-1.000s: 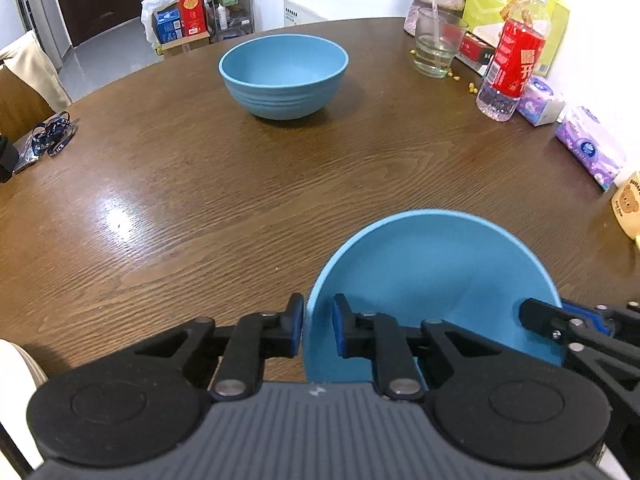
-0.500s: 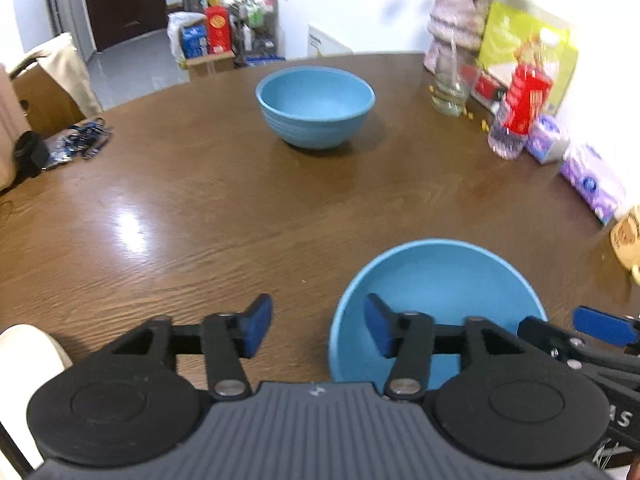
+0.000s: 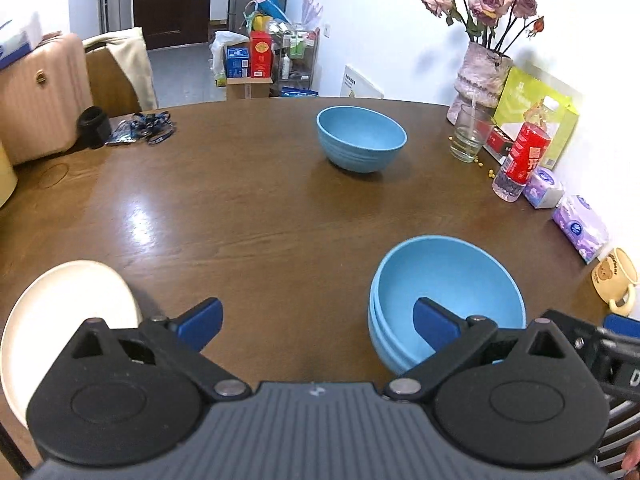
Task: Organize plates and bowls
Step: 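Open both grippers to release the stacked bowl, then move both open grippers toward the remaining light-blue bowl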
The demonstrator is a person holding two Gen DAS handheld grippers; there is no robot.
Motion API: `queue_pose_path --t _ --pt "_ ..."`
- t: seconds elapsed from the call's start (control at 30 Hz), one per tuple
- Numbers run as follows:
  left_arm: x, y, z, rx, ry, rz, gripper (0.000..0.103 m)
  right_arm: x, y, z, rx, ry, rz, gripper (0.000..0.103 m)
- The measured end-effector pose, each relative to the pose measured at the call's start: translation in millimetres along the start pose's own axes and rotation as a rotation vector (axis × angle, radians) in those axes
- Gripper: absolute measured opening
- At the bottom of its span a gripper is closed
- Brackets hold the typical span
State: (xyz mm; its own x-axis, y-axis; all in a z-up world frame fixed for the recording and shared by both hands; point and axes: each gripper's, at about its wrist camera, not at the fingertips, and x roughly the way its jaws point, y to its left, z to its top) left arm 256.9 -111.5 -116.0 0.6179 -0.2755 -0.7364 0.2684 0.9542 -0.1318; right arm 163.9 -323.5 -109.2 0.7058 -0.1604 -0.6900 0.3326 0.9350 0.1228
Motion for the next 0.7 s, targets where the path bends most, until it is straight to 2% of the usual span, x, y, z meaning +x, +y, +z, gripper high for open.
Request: queue_pose_path --t 0.17,0.33,0.53,0.7 --pt "-21.2 1.5 -13.7 0.002 -0.029 0.006 0.103 -16.5 5.0 -9.1 -0.007 -0.016 0.007 0.103" --pt "-32.9 8.4 -20.1 -0.005 -0.032 0.049 0.103 -26.9 6.4 -15.3 0.012 -0.028 0.032 0.103" --pt "-42.8 16.1 -22.7 -0.007 -0.042 0.064 0.103 -27.4 5.8 -22.0 0.045 0.006 0.034 0.103" --pt "-39.8 15.6 -26.4 0.015 -0.006 0.072 0.103 -32.0 4.8 -26.9 0.065 -0.007 0.039 0.103"
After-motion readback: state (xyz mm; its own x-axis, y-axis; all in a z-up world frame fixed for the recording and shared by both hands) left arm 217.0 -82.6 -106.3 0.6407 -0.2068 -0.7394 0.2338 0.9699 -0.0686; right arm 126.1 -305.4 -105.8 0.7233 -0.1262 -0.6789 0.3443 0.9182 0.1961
